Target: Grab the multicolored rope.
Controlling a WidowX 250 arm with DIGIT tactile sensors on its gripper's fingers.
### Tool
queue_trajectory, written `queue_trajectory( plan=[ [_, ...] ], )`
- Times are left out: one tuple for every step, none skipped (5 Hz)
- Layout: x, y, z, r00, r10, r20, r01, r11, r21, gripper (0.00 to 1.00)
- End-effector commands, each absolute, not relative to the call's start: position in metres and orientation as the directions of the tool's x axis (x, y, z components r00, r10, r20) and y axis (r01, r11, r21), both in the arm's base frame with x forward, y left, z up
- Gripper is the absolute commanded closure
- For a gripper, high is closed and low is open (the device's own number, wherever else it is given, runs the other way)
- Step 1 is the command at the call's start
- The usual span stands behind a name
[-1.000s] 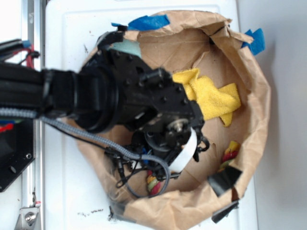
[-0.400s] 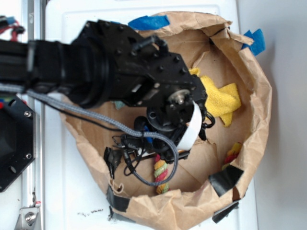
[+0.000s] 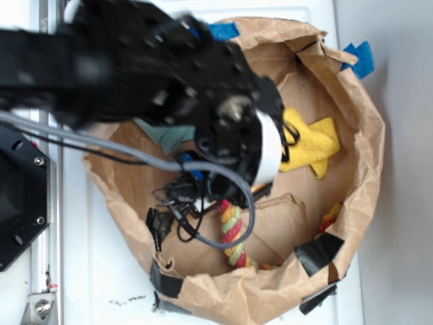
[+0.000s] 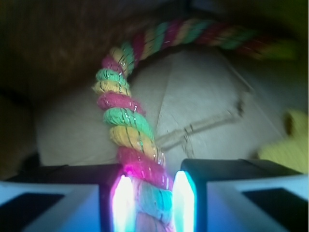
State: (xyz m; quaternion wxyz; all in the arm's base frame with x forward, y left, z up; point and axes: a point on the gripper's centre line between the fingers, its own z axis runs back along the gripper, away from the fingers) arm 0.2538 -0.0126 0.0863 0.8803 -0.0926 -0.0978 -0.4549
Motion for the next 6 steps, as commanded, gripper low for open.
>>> queue_trajectory(
  plan=[
    [0.248,0.005,0.137,0.795,-0.550,0.256,0.585,0.806,-0.087,1.00],
    [0.254,0.010,0.143,0.871,-0.435,0.228,0.458,0.887,-0.058,1.00],
    [0.256,0.014,0.154,0.945,-0.274,0.181,0.284,0.958,-0.034,1.00],
    [0.254,0.010,0.160,0.963,-0.222,0.152,0.228,0.973,-0.028,1.00],
    [0.250,0.009,0.166,0.965,-0.191,0.178,0.196,0.981,-0.009,1.00],
    [0.241,0.007,0.166,0.972,-0.157,0.175,0.160,0.987,-0.001,1.00]
  ],
)
